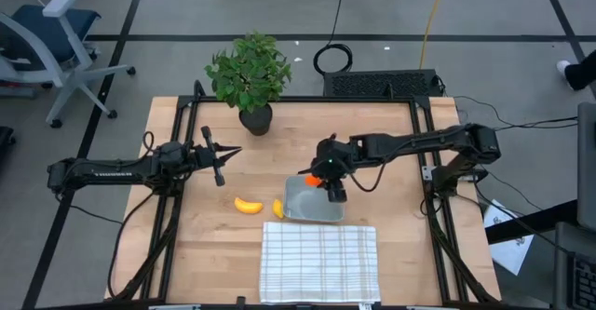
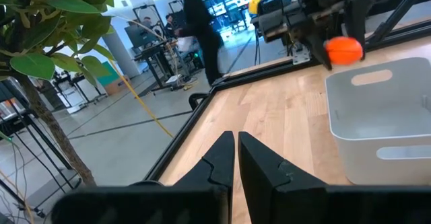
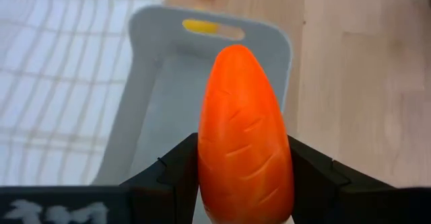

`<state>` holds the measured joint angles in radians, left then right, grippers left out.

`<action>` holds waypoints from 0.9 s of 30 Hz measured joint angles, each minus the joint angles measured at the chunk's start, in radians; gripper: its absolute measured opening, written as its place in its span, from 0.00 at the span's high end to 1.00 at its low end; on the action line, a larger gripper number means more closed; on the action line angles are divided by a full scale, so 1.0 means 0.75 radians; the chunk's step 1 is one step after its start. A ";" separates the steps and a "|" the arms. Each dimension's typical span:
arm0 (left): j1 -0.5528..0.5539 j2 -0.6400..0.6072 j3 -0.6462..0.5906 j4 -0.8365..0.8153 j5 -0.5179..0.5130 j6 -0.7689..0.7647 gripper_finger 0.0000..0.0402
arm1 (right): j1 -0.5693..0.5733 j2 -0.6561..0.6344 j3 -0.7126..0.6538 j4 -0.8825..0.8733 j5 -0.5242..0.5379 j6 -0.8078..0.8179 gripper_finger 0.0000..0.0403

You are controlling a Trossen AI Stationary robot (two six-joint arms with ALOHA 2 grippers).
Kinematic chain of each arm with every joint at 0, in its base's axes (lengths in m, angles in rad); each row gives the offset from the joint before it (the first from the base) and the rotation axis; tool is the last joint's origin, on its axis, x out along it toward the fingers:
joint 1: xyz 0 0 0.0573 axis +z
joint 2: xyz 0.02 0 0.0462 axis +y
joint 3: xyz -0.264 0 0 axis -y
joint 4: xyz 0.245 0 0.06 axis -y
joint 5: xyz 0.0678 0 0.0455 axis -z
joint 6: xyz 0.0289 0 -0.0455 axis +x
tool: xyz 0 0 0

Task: Pick and placing Produce into tupperware
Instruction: Put the carrot into the gray bin

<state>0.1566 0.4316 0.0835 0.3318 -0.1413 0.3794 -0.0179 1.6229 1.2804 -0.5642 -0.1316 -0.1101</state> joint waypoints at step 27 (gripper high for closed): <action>0.000 0.000 0.000 0.001 0.000 -0.013 0.94 | 0.092 0.052 0.009 0.045 0.075 -0.077 0.59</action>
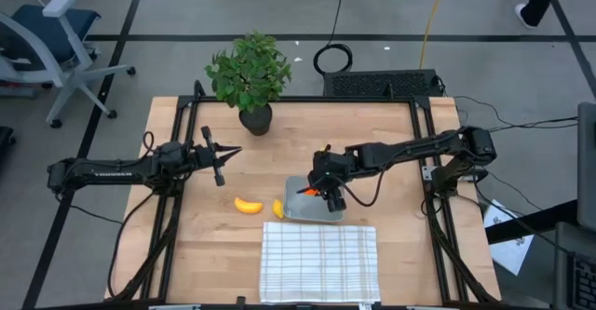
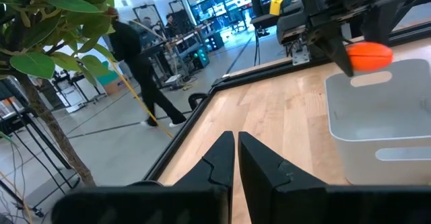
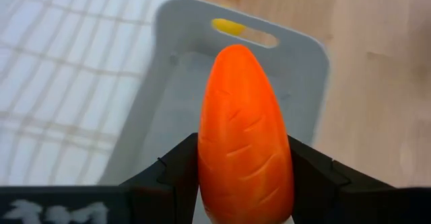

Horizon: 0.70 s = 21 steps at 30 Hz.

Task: Pick and placing Produce into tupperware
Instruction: Put the carrot into the gray bin

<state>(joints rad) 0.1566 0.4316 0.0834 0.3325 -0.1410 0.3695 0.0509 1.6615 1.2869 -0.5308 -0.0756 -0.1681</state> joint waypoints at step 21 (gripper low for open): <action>-0.001 0.000 0.000 0.005 0.002 -0.045 0.94 | 0.112 0.098 0.001 0.045 0.065 0.139 0.59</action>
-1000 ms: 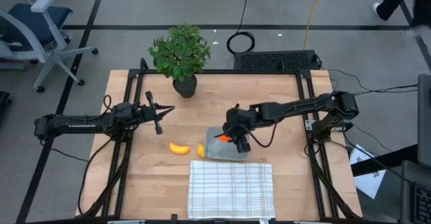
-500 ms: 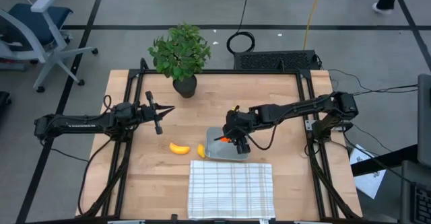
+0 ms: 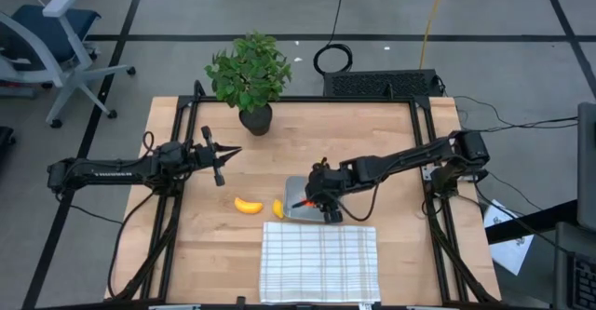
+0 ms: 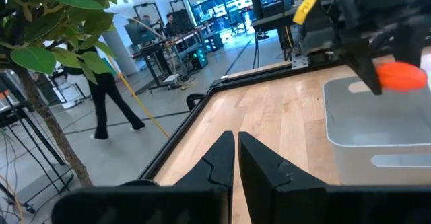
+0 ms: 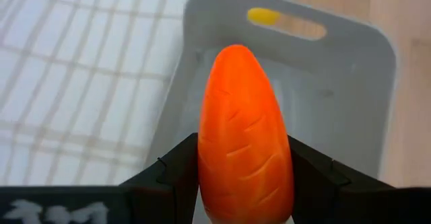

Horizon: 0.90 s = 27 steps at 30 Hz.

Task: Pick and placing Produce into tupperware
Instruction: Put the carrot into the gray bin

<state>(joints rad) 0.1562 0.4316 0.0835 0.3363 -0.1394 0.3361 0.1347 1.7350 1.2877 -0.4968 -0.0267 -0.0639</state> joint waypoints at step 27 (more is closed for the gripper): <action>0.000 0.000 0.000 -0.005 0.002 -0.012 0.94 | 0.006 0.094 -0.001 -0.043 0.148 0.090 0.59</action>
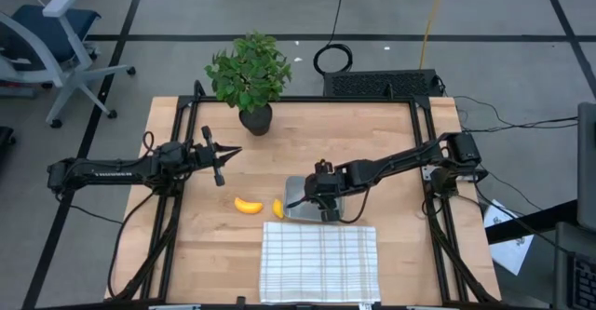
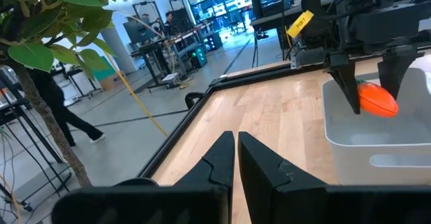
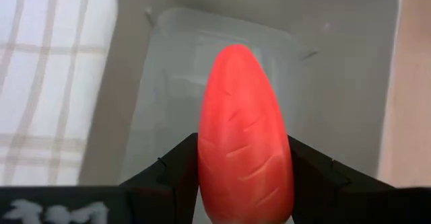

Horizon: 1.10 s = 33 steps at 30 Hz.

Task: Pick and placing Produce into tupperware
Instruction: Put the carrot into the gray bin

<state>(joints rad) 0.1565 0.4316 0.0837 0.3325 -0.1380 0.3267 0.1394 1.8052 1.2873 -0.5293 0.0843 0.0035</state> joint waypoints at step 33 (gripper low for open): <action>0.000 0.000 0.000 -0.021 0.009 -0.055 0.94 | 0.129 0.111 0.001 0.008 0.304 0.060 0.59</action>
<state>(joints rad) 0.1562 0.4316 0.0834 0.3163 -0.1315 0.2852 0.2361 1.8885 1.2881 -0.5235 0.3122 0.0482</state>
